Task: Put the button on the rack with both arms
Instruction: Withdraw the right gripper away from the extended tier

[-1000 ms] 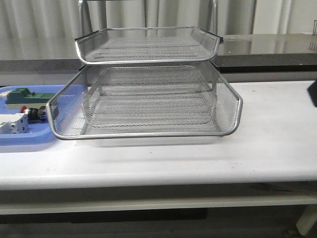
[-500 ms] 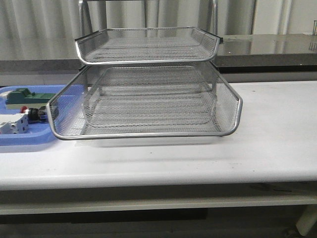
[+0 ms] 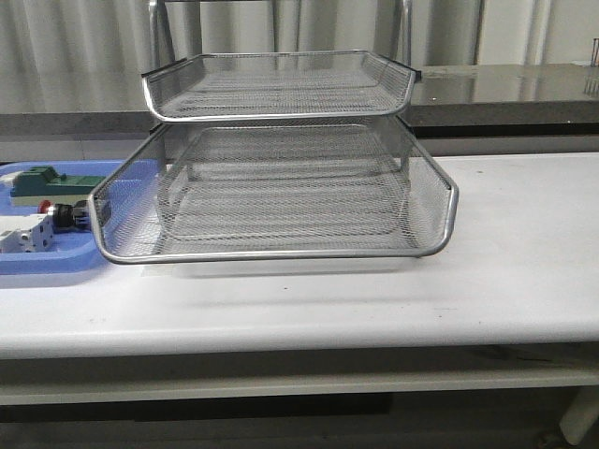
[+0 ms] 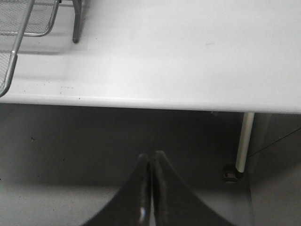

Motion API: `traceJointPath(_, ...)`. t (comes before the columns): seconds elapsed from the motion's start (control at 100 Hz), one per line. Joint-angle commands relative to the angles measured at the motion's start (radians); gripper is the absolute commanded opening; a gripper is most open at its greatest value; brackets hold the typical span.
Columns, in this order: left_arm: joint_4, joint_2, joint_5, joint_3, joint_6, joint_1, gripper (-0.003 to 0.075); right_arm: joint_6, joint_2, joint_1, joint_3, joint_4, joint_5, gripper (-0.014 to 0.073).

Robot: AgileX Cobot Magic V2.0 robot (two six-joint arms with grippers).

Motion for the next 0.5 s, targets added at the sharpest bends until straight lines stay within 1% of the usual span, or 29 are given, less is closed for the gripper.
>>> traceJointPath(0.0,-0.005,-0.035,-0.073,0.047,-0.008,0.002,0.0004,0.004,0.001,-0.004,-0.033,-0.02,-0.094,-0.0074)
traceJointPath(0.03,-0.005,-0.035,-0.073,0.047,-0.008,0.002,0.0004,0.004,0.001,-0.004,-0.033,-0.02,-0.101,-0.0063)
traceJointPath(0.49,-0.005,-0.035,-0.073,0.047,-0.008,0.002,0.0004,0.004,0.001,-0.004,-0.031,-0.02,-0.106,-0.0068)
